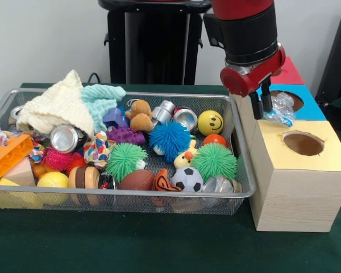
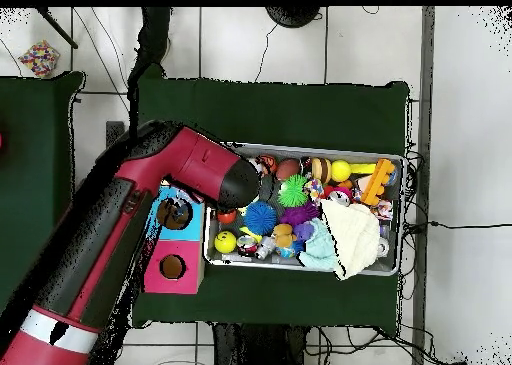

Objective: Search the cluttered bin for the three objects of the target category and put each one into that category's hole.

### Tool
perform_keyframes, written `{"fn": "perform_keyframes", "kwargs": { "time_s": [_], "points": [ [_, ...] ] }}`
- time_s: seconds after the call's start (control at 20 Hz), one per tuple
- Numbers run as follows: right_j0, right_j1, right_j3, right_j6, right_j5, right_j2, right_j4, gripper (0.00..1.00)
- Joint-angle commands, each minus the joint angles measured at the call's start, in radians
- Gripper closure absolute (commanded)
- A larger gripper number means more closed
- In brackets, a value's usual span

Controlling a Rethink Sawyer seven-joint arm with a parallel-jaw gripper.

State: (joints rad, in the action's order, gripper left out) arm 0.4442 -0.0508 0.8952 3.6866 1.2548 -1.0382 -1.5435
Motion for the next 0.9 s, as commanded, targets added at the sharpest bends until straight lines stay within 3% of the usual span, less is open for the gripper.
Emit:
{"fn": "perform_keyframes", "kwargs": {
  "time_s": [0.05, 0.9],
  "points": [
    [-0.028, -0.065, -0.06, 0.13, 0.081, 0.147, -0.016, 1.0],
    [-0.04, -0.051, -0.071, 0.179, 0.162, 0.155, -0.046, 1.0]
  ]
}}
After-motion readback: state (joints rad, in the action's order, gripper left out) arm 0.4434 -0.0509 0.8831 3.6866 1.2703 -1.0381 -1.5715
